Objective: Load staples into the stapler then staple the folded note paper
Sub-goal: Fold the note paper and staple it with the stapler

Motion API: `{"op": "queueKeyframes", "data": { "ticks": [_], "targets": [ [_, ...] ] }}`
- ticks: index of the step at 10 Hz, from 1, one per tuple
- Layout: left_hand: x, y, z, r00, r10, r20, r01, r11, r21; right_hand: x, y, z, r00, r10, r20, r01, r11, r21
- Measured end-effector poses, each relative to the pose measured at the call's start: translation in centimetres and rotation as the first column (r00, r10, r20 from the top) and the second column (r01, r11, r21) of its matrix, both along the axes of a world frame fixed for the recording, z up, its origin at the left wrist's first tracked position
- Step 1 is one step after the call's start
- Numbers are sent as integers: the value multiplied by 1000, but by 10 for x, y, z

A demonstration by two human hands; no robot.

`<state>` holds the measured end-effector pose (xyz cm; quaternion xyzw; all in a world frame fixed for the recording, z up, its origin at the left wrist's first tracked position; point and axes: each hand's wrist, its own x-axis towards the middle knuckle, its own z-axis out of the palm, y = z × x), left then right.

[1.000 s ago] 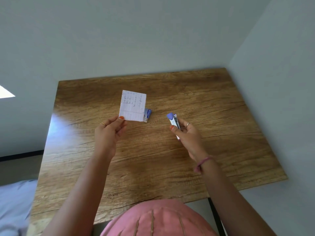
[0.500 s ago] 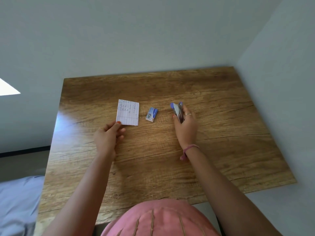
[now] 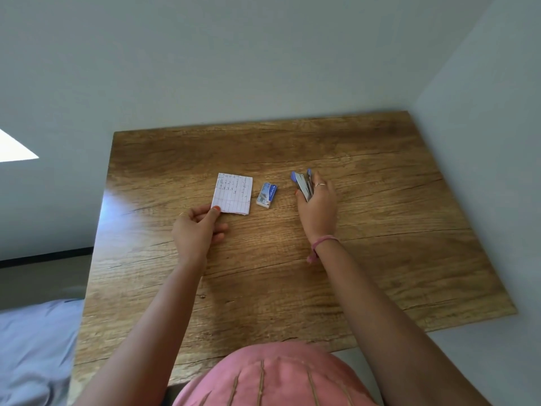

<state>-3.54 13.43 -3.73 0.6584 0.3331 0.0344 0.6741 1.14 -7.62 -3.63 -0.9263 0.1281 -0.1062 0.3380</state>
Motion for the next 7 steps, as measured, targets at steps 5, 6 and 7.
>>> {"op": "queueKeyframes", "data": {
  "ticks": [5, 6, 7],
  "targets": [
    [-14, 1, -9, 996, 17, 85, -21, 998, 54, -6, -14, 4, 993, 105, -57, -95, 984, 148],
    [-16, -3, -7, 991, -80, 105, 48, 960, 275, -10, -18, 7, 988, 134, -83, -118, 978, 172],
    [-11, -10, 4, 975, -169, 147, 77, 871, 486, -11, -20, 9, 989, 121, -87, -106, 982, 159]
  ]
}}
